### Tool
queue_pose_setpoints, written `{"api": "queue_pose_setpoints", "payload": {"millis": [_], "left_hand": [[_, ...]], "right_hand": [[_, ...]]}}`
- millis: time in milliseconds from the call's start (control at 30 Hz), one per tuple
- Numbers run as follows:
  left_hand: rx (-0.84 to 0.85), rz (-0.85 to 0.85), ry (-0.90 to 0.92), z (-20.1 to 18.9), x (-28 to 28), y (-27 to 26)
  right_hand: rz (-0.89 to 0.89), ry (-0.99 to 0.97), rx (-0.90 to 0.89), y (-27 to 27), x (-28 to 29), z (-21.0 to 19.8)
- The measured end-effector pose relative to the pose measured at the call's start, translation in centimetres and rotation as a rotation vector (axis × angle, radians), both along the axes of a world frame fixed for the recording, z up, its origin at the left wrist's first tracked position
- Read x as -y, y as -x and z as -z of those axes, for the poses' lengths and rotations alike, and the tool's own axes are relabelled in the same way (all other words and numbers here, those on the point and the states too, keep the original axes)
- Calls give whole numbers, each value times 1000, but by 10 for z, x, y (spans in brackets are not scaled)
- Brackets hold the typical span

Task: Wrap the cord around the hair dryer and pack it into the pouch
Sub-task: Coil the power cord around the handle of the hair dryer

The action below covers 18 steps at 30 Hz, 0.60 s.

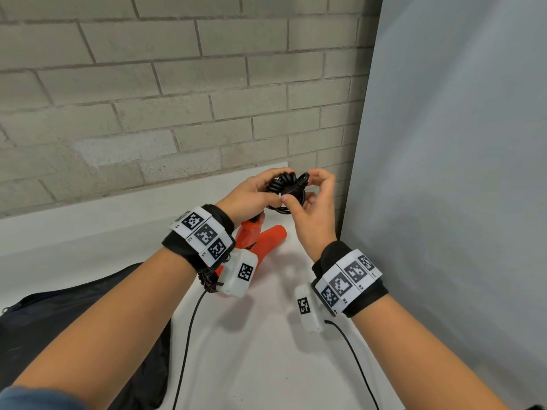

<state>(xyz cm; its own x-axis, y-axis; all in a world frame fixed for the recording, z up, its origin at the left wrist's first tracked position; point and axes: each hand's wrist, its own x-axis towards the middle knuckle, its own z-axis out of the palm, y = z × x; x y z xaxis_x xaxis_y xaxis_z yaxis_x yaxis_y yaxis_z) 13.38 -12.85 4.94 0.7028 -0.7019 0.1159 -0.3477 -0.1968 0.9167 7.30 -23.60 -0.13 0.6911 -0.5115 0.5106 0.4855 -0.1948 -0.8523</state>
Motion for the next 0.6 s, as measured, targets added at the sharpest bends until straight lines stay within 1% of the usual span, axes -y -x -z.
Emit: {"api": "queue_pose_setpoints", "payload": {"millis": [133, 267, 400, 467, 600], "left_hand": [[-56, -13, 51, 0, 1, 0], [36, -4, 55, 8, 1, 0], [50, 33, 63, 13, 5, 2], [28, 17, 76, 16, 7, 3], [22, -40, 110, 19, 6, 4]], "right_hand": [[-47, -40, -96, -4, 2, -1], [-47, 32, -198, -3, 8, 1], [52, 100, -216, -3, 9, 6], [73, 138, -224, -2, 8, 8], [4, 219, -219, 6, 8, 11]]}}
